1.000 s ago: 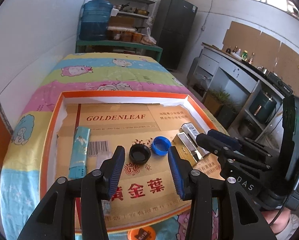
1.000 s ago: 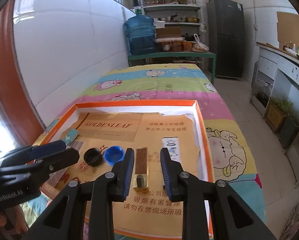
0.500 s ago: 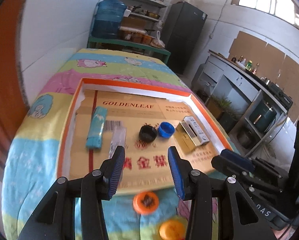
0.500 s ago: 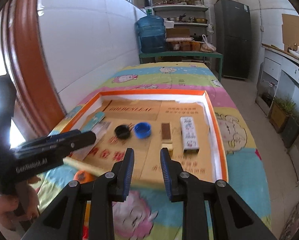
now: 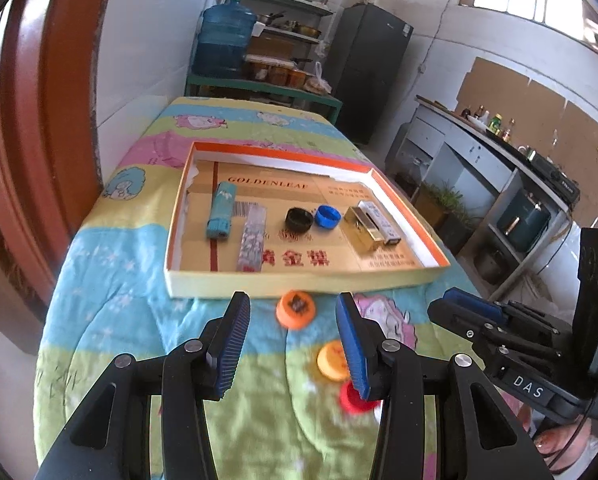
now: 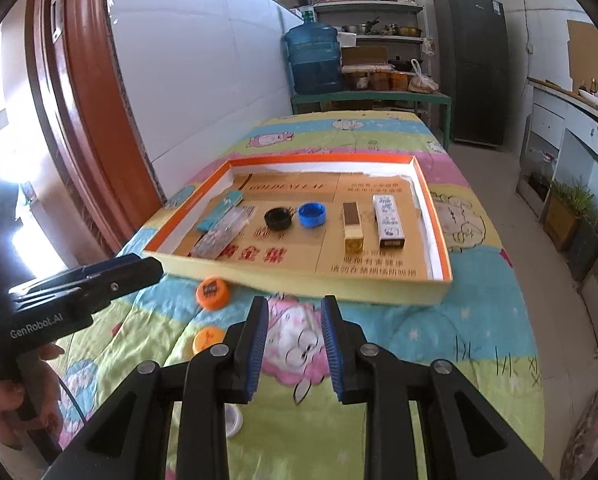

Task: Organize rigid objects
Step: 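Withdraw both tools from the tray toward the remaining caps on the quilt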

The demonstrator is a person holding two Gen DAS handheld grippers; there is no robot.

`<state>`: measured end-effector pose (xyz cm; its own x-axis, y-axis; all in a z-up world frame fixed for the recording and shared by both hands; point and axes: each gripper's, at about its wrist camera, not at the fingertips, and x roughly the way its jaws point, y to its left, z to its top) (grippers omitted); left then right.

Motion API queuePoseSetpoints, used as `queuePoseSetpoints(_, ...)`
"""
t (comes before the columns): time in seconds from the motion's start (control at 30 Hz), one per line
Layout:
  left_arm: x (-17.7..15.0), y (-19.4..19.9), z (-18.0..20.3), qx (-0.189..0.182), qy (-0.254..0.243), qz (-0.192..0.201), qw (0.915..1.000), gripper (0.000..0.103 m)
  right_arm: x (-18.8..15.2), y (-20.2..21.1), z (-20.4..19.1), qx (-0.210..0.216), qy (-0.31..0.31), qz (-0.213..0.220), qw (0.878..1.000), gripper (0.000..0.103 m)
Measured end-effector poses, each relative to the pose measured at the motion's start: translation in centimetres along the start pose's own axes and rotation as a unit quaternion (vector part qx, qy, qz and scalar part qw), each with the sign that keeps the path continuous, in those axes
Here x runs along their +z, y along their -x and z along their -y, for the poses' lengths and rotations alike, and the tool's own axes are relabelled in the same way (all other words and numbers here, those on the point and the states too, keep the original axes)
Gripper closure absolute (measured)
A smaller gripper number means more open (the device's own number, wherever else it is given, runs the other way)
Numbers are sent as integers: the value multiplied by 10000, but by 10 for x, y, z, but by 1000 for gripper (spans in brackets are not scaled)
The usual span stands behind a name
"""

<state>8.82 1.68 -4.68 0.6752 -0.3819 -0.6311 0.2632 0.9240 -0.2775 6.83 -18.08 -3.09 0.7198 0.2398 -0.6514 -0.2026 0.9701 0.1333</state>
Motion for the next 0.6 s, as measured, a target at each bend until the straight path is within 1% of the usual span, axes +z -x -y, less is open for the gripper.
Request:
queuePoseSetpoints(0.13,-13,11,-4,-65,63,-20,10000,57,-11,9,-4,13,73,-94,9999,74)
queuePoseSetpoints(0.2,-18,15,-5,-78,62,-24,9999,57,-18,14,-6,51,76,-128,9999,66)
queuePoseSetpoints(0.27,-24,19,-5,-91,43,-23,9999,57,-25,19,-9,140,68,-166,9997,64)
queuePoseSetpoints(0.33,-29,24,-4,-104,36,-11,9999,57,-31,21,-14,210,83,-216,9995,64)
queuePoseSetpoints(0.43,-35,31,-2,-146,53,46,9999,57,-39,23,-23,205,167,-310,9992,63)
queuePoseSetpoints(0.53,-39,34,1,-186,14,11,9998,56,-46,24,-29,199,205,-391,9988,63)
queuePoseSetpoints(0.6,-41,36,3,-177,-46,-4,9998,56,-50,23,-31,229,178,-461,9985,56)
